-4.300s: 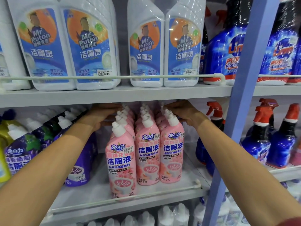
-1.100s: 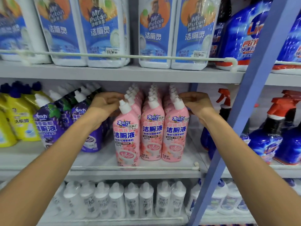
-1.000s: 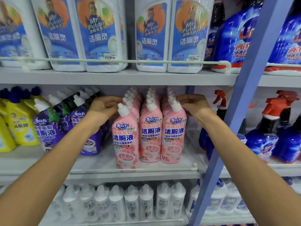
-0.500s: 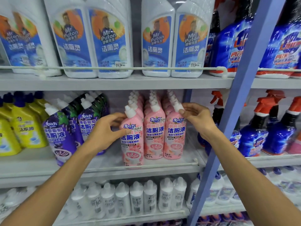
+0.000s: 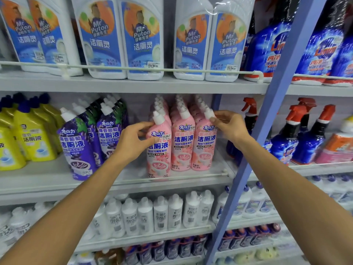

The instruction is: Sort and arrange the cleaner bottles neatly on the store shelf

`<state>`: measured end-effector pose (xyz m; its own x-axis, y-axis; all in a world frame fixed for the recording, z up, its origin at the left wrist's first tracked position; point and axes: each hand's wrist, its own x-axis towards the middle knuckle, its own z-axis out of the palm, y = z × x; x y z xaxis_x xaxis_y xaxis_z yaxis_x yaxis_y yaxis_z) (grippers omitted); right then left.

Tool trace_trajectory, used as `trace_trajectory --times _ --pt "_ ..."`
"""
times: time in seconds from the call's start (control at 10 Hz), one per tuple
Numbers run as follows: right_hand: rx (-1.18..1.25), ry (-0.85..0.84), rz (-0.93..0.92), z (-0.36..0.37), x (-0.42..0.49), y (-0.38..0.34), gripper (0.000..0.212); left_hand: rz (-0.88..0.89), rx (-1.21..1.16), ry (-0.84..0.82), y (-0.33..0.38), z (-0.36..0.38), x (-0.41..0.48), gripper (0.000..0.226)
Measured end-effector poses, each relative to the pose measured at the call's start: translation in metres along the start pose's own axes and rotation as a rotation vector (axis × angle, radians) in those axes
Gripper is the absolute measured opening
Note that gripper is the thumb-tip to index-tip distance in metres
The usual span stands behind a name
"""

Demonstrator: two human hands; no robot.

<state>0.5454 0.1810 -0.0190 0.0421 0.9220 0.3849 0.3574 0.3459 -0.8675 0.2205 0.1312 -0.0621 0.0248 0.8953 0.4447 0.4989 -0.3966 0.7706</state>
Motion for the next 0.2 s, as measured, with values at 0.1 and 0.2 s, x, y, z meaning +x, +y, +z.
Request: trace_trajectory --times 0.1,0.2 --pt "-0.07 0.055 0.017 -0.001 -0.01 -0.007 0.039 -0.038 -0.064 -0.032 -0.001 -0.008 -0.001 0.057" --pt "-0.057 0.069 0.024 0.0 -0.027 -0.013 0.049 -0.08 -0.077 -0.035 0.006 -0.014 -0.009 0.06"
